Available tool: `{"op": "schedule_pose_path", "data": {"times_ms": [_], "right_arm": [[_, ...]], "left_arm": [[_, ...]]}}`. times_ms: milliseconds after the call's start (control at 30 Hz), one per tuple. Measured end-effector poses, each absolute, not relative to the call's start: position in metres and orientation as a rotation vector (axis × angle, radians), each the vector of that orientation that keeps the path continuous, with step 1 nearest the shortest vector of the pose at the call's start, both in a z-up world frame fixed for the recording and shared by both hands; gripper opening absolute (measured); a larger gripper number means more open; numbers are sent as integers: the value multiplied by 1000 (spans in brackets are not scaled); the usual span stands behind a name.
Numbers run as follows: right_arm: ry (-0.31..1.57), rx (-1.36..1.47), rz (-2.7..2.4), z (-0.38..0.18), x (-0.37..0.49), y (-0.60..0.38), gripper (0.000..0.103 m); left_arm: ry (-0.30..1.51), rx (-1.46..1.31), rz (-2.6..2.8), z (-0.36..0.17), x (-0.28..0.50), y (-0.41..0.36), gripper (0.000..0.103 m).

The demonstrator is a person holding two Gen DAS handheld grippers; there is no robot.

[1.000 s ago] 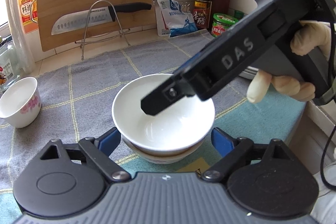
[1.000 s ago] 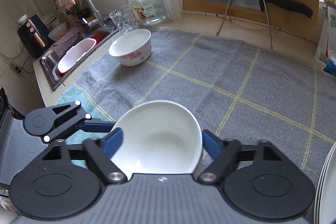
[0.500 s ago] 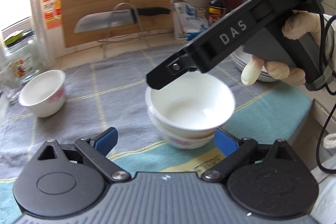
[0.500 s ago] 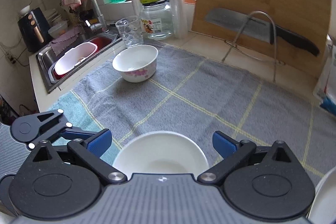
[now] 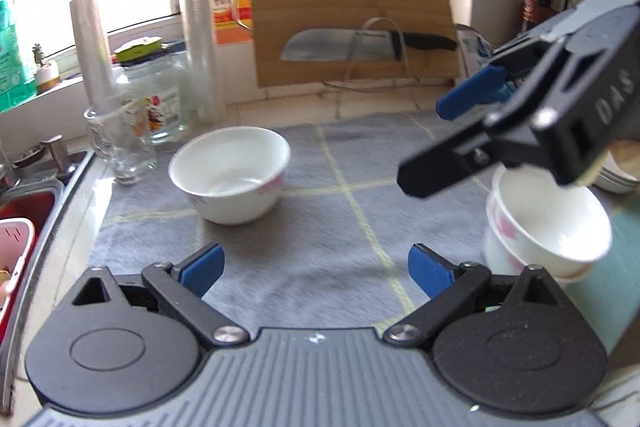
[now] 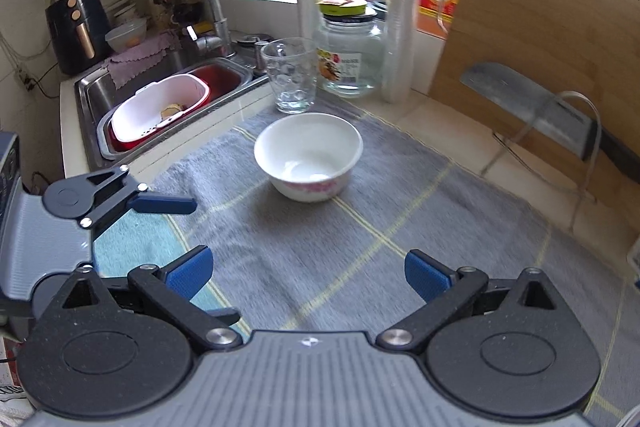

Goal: Organize plates and bowls
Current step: 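Move the right tool to the last pink-flowered bowl and grasp its rim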

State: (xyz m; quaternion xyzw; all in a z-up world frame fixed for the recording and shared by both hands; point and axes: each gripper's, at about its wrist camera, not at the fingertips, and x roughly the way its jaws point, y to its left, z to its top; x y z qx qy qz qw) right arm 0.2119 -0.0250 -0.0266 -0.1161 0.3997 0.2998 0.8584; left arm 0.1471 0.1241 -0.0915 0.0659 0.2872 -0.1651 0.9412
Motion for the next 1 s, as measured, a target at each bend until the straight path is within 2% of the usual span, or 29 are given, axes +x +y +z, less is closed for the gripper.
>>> {"op": "schedule_pose_path", "data": {"times_ms": [567, 1000], "right_arm": [[874, -307, 636, -29, 281, 30, 103], [964, -313, 626, -72, 344, 60, 101]], "left_arm": [[563, 105, -308, -112, 203, 158, 98], [555, 92, -308, -124, 239, 164, 98]]}}
